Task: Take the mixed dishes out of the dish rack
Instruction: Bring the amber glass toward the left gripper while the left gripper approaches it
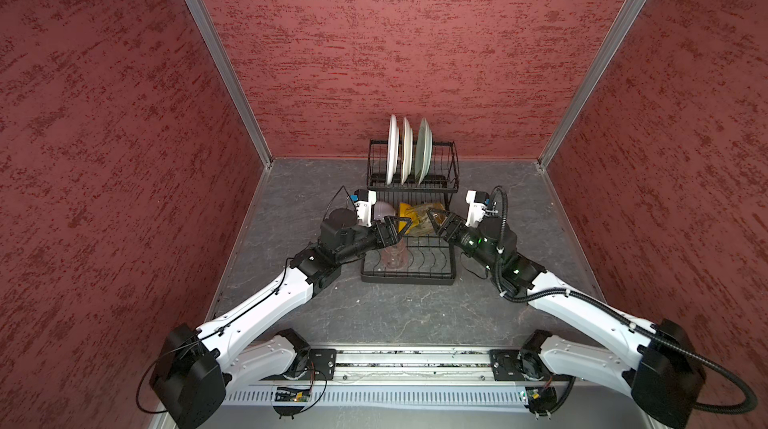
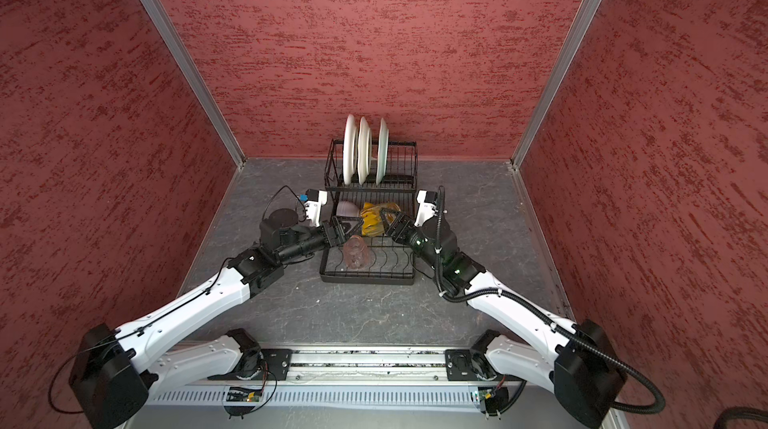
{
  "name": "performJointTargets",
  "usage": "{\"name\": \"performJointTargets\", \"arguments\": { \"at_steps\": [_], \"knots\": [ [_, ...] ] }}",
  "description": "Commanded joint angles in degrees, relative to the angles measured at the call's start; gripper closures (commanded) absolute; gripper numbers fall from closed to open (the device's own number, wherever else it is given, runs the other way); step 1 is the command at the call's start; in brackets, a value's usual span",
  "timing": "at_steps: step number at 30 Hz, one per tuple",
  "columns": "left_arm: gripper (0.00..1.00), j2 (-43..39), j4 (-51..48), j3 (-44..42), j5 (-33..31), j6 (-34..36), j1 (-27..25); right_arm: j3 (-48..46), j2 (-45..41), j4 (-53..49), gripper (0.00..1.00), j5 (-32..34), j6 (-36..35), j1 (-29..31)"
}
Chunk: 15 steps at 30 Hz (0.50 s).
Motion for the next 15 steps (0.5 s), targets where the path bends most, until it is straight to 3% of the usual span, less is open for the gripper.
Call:
{"name": "performJointTargets", "arguments": {
  "at_steps": [1, 10, 15],
  "knots": [
    [0.2, 0.71, 6.67, -0.16, 2.76, -1.21, -0.22, -0.45, -0.82, 5.18, 0.33, -3.1, 2.48, -0.66],
    [0.27, 4.71, 14.54, -0.51, 6.43, -3.13, -0.14, -1.74, 1.46, 11.04, 0.32, -8.6, 5.91, -1.76],
    [0.41, 5.85, 19.57, -1.37, 8.02, -5.19, -0.07, -2.04, 1.84, 11.56, 0.33, -8.92, 6.88, -1.88]
  ]
}}
